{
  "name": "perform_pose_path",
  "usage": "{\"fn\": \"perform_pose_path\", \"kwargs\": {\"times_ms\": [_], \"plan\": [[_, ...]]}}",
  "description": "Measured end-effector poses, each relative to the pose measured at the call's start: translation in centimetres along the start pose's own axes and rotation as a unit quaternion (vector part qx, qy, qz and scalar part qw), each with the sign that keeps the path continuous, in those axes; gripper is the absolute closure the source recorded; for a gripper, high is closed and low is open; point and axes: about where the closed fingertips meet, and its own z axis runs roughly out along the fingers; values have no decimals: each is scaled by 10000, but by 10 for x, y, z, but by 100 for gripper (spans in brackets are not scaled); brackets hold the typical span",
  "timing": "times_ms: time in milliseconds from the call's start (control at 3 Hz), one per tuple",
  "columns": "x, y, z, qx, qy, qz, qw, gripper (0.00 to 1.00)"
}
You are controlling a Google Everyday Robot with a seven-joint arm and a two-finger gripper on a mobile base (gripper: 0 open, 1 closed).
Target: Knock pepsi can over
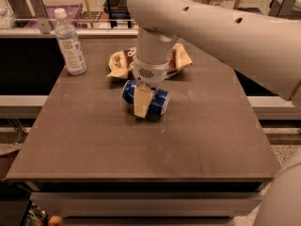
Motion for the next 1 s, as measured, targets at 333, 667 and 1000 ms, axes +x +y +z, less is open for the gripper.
{"fn": "perform_pose_path", "kwargs": {"times_ms": [333,667,1000], "plan": [[-2,0,2,18,-67,-14,10000,100],[-2,0,0,18,-67,-14,10000,83],[-3,1,0,28,-76,-17,10000,59]]}}
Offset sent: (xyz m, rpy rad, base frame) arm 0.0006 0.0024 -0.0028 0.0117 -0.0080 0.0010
